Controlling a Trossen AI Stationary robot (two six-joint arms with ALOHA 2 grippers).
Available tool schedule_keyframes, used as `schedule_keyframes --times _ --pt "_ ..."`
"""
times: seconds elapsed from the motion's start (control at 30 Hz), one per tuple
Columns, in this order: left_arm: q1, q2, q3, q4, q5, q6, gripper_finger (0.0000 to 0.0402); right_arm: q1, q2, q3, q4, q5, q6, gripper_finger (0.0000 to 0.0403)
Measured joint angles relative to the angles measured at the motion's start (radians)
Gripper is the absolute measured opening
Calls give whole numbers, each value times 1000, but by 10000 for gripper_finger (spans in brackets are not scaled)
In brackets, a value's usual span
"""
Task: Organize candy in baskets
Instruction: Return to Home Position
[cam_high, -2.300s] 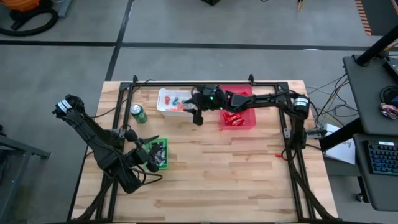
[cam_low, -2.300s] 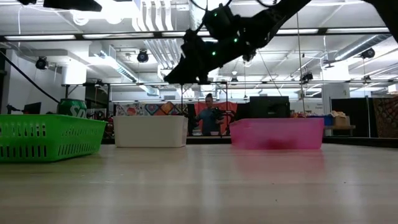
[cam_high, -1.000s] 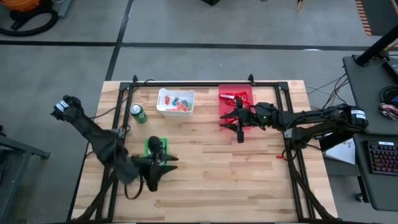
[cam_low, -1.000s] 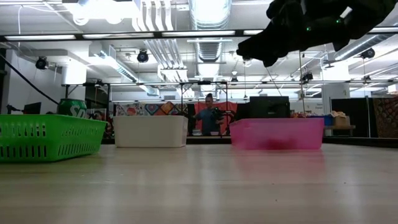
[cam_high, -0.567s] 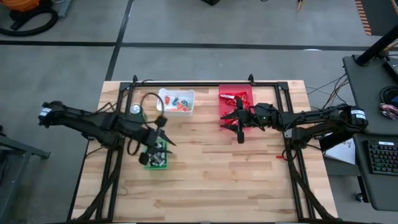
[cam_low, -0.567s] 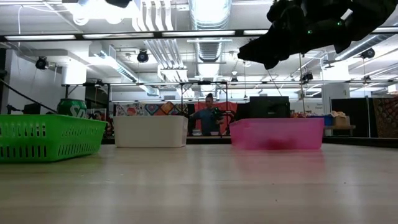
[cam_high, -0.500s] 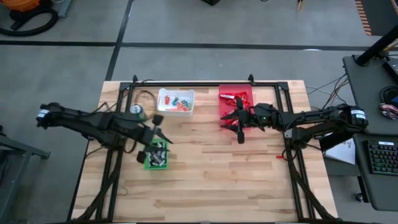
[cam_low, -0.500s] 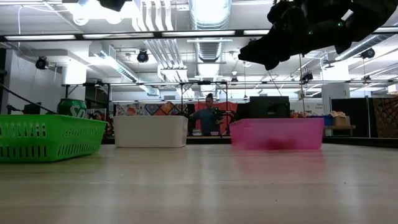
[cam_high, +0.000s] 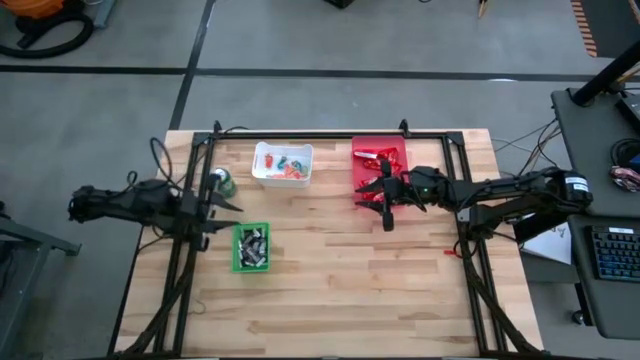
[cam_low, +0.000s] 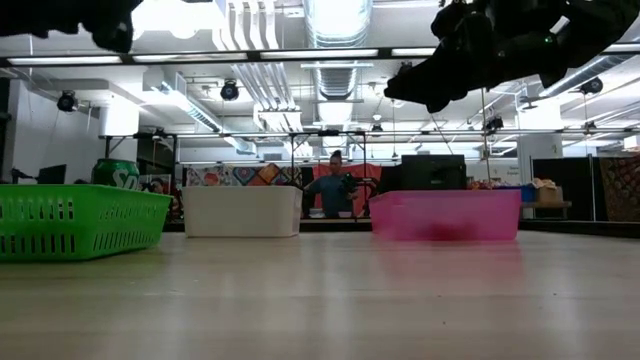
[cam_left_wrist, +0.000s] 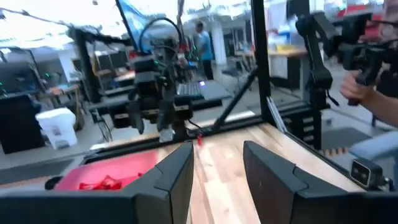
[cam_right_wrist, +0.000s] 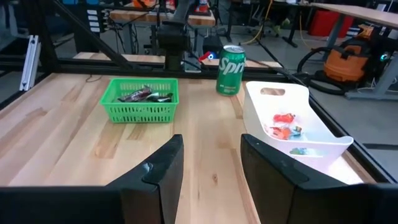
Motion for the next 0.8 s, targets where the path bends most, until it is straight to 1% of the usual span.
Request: schedule_keyframes --times 0.2,0.47,0.7,0.8 --pt "0 -215 -116 -6 -6 -30 125 0 -33 -6 1 0 0 150" --pt "1 -188 -159 10 -7 -73 125 -1 -114 -47 3 -1 -5 150" --pt "1 -219 -261 132 -5 -91 125 -2 -220 -132 9 0 7 150" --pt "1 -218 -315 184 -5 -104 125 -3 -280 -189 49 0 15 150"
